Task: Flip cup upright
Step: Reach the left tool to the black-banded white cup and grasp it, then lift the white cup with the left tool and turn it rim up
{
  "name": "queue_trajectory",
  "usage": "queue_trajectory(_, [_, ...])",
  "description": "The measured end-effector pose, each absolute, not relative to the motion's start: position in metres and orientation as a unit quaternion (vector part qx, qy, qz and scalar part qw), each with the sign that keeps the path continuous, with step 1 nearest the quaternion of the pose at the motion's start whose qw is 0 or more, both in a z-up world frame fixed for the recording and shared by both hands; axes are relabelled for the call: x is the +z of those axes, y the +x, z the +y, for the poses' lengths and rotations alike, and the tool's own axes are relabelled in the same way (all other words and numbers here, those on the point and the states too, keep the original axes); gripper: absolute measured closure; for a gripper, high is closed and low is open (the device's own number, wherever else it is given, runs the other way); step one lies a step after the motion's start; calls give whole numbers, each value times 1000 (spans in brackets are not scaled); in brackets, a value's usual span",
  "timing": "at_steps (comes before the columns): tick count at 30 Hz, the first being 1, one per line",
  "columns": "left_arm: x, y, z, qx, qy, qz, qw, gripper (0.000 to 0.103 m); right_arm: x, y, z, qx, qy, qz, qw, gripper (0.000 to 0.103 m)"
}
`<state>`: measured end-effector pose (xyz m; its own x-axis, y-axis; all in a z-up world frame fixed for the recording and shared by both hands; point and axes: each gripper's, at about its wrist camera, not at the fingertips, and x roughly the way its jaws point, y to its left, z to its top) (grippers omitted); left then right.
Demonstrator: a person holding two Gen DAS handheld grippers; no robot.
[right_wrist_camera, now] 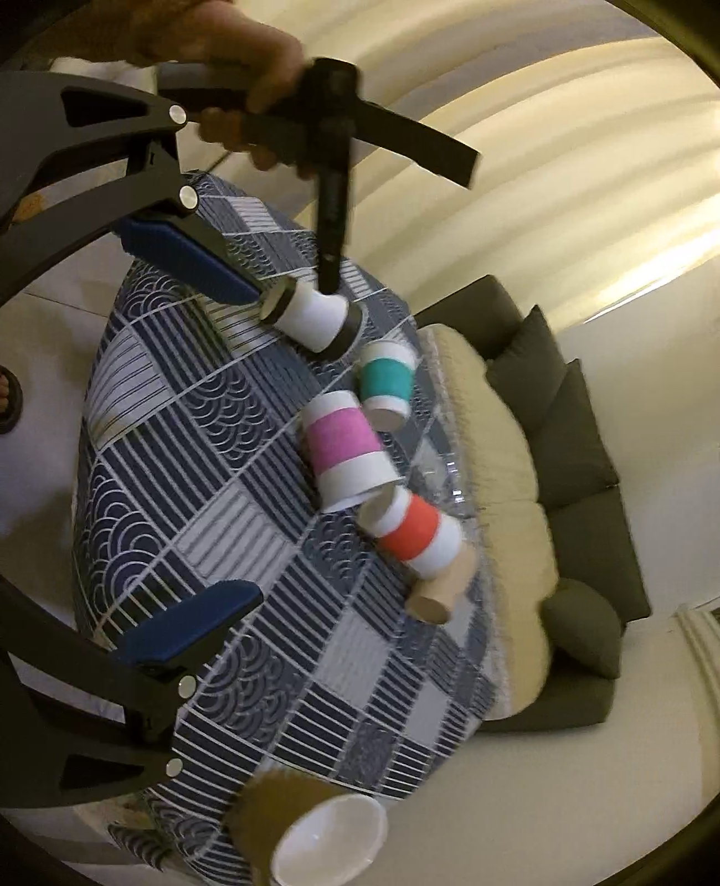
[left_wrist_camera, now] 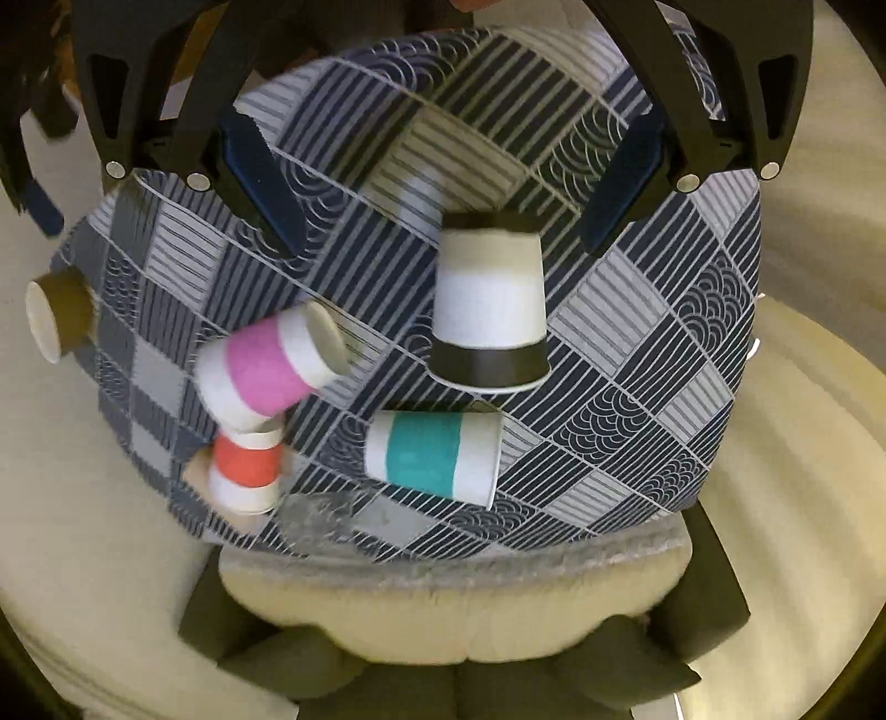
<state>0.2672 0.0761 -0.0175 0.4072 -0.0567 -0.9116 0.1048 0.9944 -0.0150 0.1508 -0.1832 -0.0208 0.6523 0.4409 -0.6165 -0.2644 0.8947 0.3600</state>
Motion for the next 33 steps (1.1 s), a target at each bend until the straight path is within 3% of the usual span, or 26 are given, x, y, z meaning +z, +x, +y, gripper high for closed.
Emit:
queue_trajectory(12, [-52,319,84,-14,42,596,802,8,-35,150,-181,209,89,358,906,4])
queue_trajectory(21, [-67,331,85,-10,51,613,788,40,-33,151,-190,202,97,354,908,4])
queue_trajectory(33, [-54,321,83,-7,39,608,793,42,-28,149,-199,194,105,342,914,4])
